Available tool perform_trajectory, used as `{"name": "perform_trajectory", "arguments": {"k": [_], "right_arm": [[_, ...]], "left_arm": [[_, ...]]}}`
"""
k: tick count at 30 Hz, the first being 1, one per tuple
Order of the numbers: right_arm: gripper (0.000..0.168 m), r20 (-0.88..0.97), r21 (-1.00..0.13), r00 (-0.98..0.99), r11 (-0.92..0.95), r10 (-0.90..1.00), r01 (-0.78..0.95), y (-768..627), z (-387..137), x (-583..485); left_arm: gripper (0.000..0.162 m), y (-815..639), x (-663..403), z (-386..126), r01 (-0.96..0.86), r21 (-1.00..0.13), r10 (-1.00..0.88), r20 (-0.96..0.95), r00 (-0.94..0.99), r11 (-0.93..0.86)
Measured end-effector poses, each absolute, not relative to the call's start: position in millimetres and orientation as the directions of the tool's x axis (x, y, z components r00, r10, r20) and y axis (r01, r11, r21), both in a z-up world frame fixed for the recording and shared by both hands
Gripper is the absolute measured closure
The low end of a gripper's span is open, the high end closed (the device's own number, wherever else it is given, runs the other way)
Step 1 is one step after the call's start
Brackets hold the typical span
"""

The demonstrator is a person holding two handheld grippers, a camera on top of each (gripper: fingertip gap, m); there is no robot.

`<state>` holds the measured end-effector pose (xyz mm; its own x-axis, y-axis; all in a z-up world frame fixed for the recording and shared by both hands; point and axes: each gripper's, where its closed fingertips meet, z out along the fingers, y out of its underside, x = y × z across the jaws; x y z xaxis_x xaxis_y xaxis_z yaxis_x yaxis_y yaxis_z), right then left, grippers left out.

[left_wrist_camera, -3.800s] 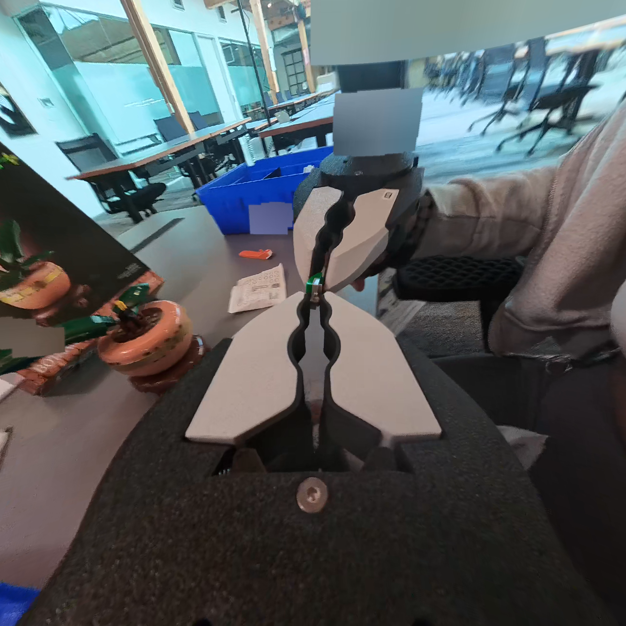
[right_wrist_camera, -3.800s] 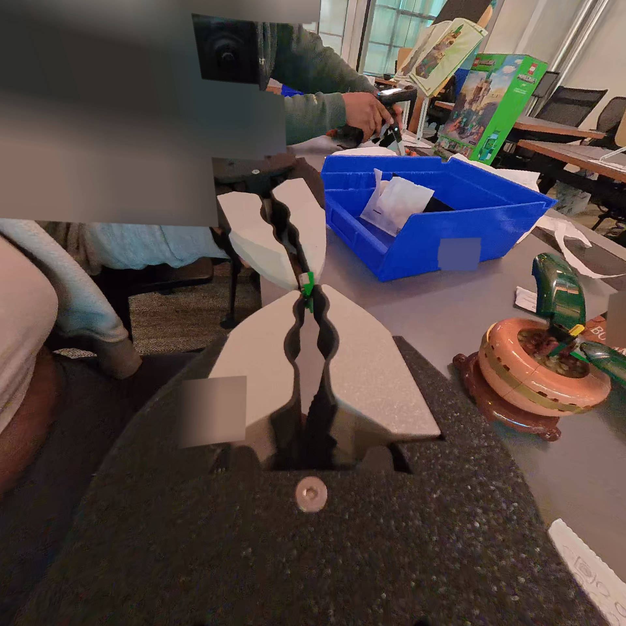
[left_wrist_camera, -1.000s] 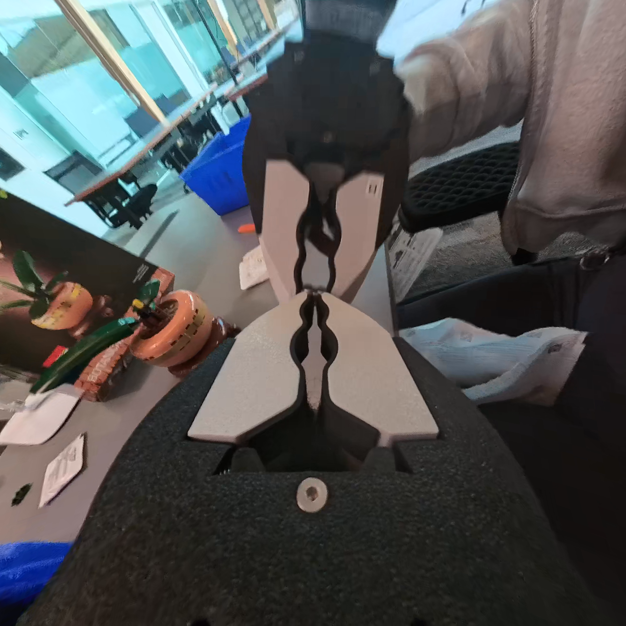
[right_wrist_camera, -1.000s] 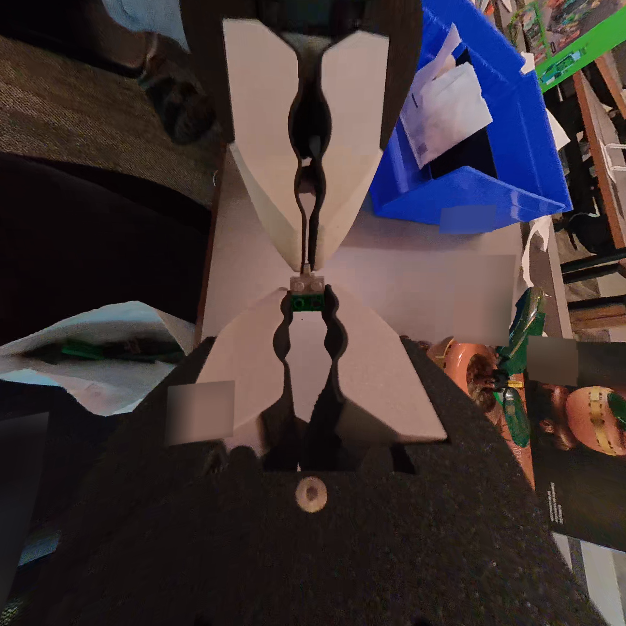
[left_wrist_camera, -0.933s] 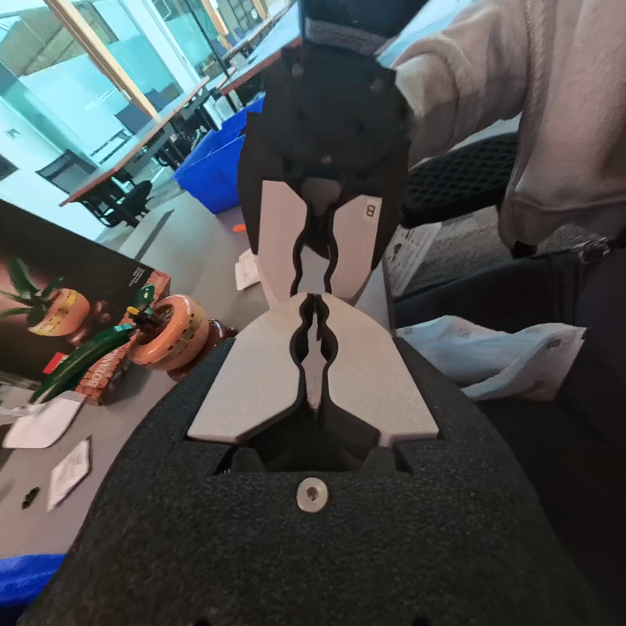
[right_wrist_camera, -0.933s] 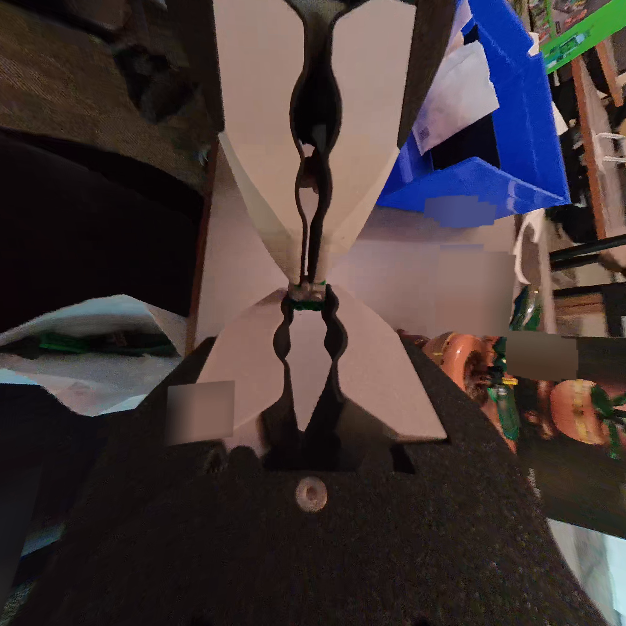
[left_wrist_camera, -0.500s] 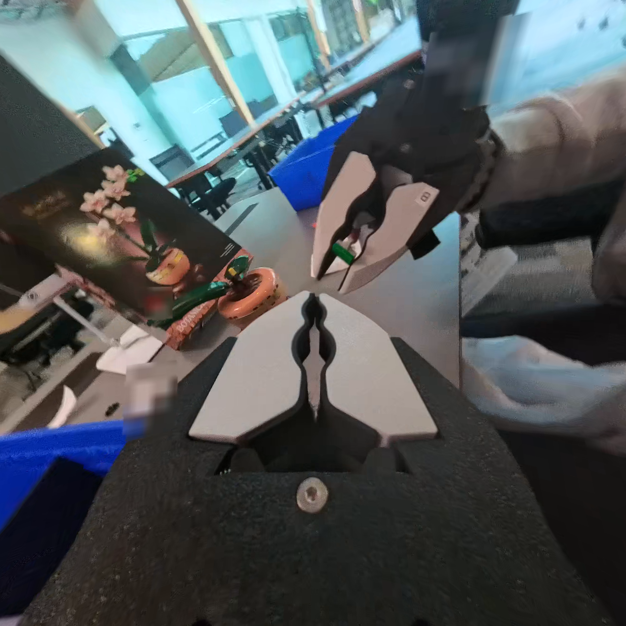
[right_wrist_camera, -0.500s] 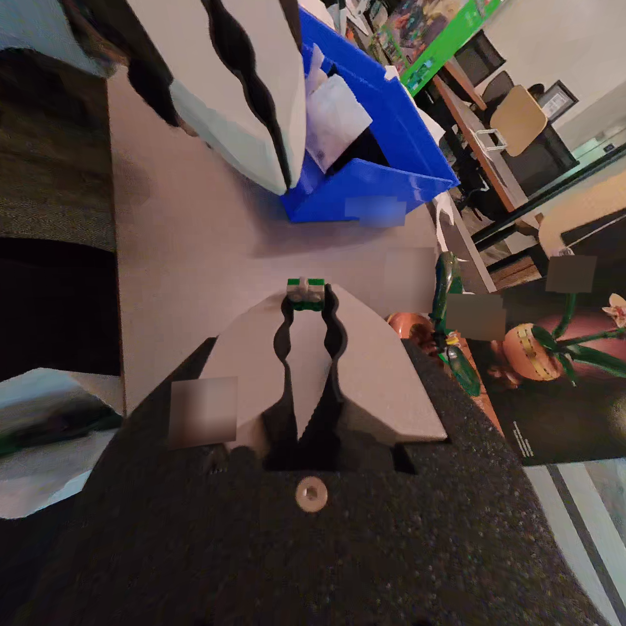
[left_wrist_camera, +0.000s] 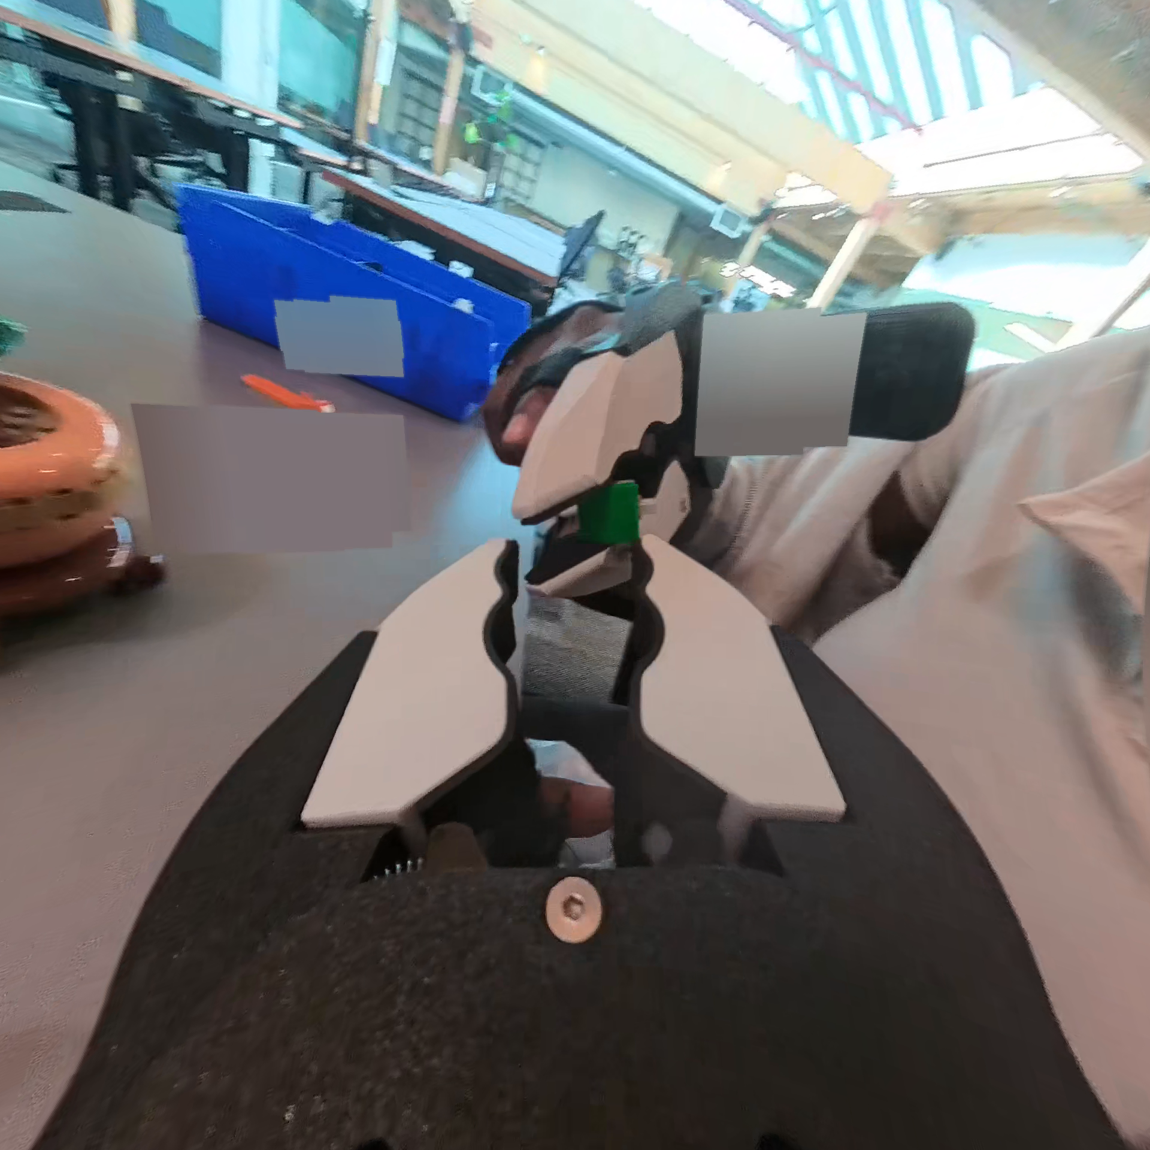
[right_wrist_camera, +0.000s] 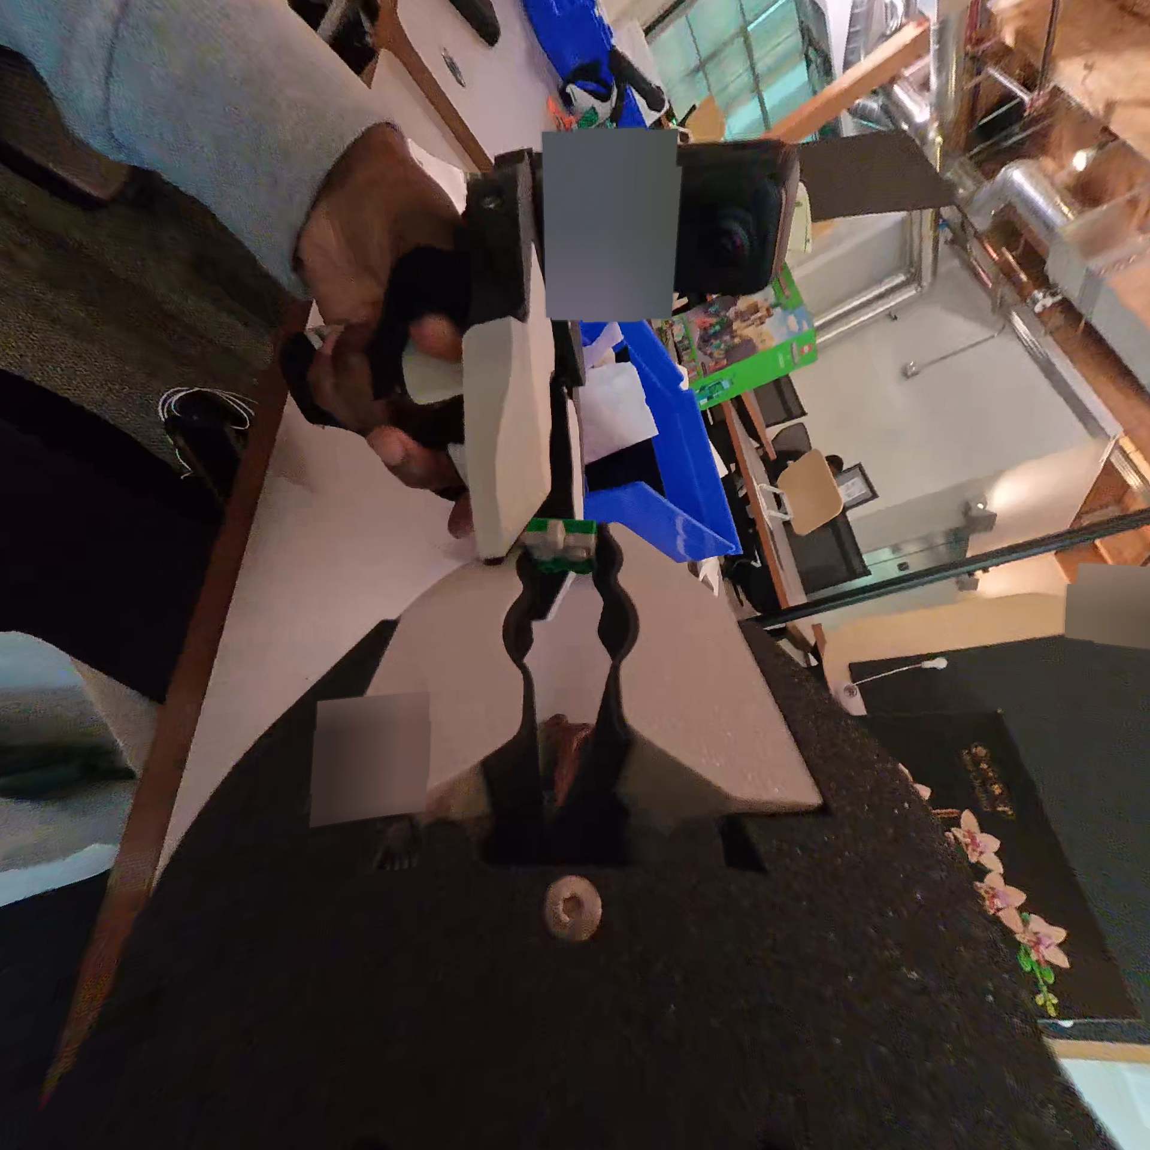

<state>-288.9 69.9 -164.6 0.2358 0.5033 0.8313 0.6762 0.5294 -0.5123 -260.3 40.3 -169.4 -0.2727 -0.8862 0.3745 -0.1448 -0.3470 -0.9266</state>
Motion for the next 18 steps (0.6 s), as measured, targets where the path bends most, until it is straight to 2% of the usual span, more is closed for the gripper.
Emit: {"name": "perform_trajectory", "arguments": {"k": [3, 5, 7, 10, 14, 18], "right_arm": [[0.152, 0.837, -0.494, 0.189, 0.559, 0.514, 0.666, 65, -164, -291], [0.151, 0.846, -0.468, 0.147, 0.583, 0.512, 0.664, 62, -165, -294], [0.152, 0.852, -0.450, 0.126, 0.590, 0.508, 0.671, 62, -167, -296], [0.152, 0.854, -0.431, 0.090, 0.599, 0.513, 0.674, 61, -171, -299], [0.151, 0.841, -0.465, 0.105, 0.612, 0.530, 0.640, 57, -167, -303], [0.149, 0.803, -0.551, 0.172, 0.601, 0.571, 0.579, 52, -158, -307]], "left_arm": [[0.129, 31, -263, -165, -0.142, -0.905, -0.833, 0.424, -0.356, -0.401], [0.116, 26, -268, -157, -0.139, -0.870, -0.759, 0.482, -0.438, -0.472], [0.125, 27, -269, -153, -0.135, -0.836, -0.709, 0.527, -0.468, -0.532], [0.133, 27, -268, -157, -0.119, -0.845, -0.725, 0.512, -0.461, -0.521], [0.140, 26, -271, -154, -0.109, -0.853, -0.724, 0.494, -0.482, -0.510], [0.144, 22, -274, -144, -0.059, -0.841, -0.695, 0.483, -0.533, -0.538]]}}
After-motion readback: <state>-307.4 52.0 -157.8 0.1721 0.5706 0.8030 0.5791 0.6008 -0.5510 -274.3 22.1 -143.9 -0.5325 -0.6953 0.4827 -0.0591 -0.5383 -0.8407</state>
